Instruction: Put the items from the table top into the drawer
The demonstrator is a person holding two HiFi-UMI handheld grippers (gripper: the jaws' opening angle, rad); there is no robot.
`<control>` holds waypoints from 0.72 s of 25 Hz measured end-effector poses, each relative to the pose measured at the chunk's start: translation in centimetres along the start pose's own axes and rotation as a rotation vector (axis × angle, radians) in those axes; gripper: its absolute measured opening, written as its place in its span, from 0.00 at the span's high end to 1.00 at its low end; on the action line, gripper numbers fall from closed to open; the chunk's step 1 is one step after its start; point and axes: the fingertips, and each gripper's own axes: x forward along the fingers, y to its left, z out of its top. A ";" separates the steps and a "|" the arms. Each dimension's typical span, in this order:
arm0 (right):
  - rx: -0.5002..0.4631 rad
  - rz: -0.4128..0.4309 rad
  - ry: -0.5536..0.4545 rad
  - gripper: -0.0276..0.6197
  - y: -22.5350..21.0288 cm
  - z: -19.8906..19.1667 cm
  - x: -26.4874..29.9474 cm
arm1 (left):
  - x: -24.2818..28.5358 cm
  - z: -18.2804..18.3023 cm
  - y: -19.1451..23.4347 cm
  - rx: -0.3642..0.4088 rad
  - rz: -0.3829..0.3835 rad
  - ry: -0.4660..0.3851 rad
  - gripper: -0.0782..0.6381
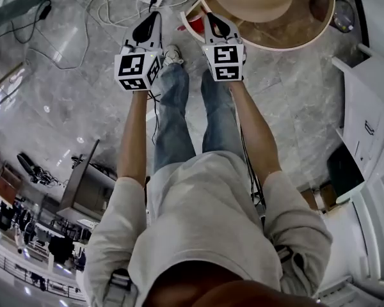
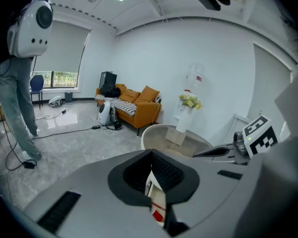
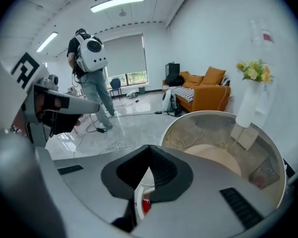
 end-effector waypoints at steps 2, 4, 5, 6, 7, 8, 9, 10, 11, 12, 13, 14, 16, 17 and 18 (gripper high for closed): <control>0.019 -0.036 -0.051 0.92 -1.6 2.9 -2.2 | -1.1 3.1 -0.5 0.014 0.005 -0.029 0.87; 0.035 -0.065 -0.100 0.92 -3.0 6.0 -4.9 | -2.5 6.2 -1.4 0.018 0.005 -0.052 0.87; 0.040 -0.079 -0.122 0.92 -3.6 7.6 -6.4 | -3.3 7.6 -2.0 0.019 0.004 -0.061 0.87; 0.045 -0.090 -0.143 0.92 -4.2 9.1 -7.9 | -4.2 8.9 -2.7 0.022 0.002 -0.069 0.87; 0.049 -0.100 -0.163 0.92 -4.5 10.6 -9.4 | -5.1 10.2 -3.2 0.027 -0.001 -0.077 0.87; 0.045 -0.109 -0.183 0.92 -4.9 12.1 -10.8 | -6.0 11.5 -3.6 0.032 -0.002 -0.088 0.87; 0.033 -0.119 -0.203 0.92 -5.3 13.6 -12.0 | -6.7 12.8 -3.9 0.038 -0.002 -0.101 0.87; 0.016 -0.129 -0.224 0.92 -5.9 15.1 -13.0 | -7.2 14.1 -3.9 0.042 0.002 -0.117 0.87; 0.002 -0.138 -0.244 0.92 -6.6 16.5 -14.0 | -7.5 15.4 -3.9 0.045 0.008 -0.133 0.87; -0.009 -0.148 -0.258 0.92 -7.3 17.6 -15.1 | -7.9 16.3 -4.0 0.047 0.016 -0.143 0.87; -0.016 -0.159 -0.265 0.92 -8.0 18.2 -16.4 | -8.5 17.0 -4.3 0.048 0.024 -0.145 0.87; -0.015 -0.169 -0.265 0.92 -8.6 18.5 -18.0 | -9.3 17.4 -4.6 0.047 0.033 -0.143 0.87; -0.005 -0.190 -0.270 0.92 -9.6 19.2 -21.0 | -11.1 18.4 -5.0 0.040 0.051 -0.146 0.87; -0.002 -0.200 -0.280 0.92 -10.0 20.0 -22.4 | -11.7 19.3 -5.1 0.037 0.059 -0.156 0.87; -0.002 -0.212 -0.292 0.92 -10.5 20.9 -23.6 | -12.3 20.3 -5.1 0.039 0.065 -0.168 0.87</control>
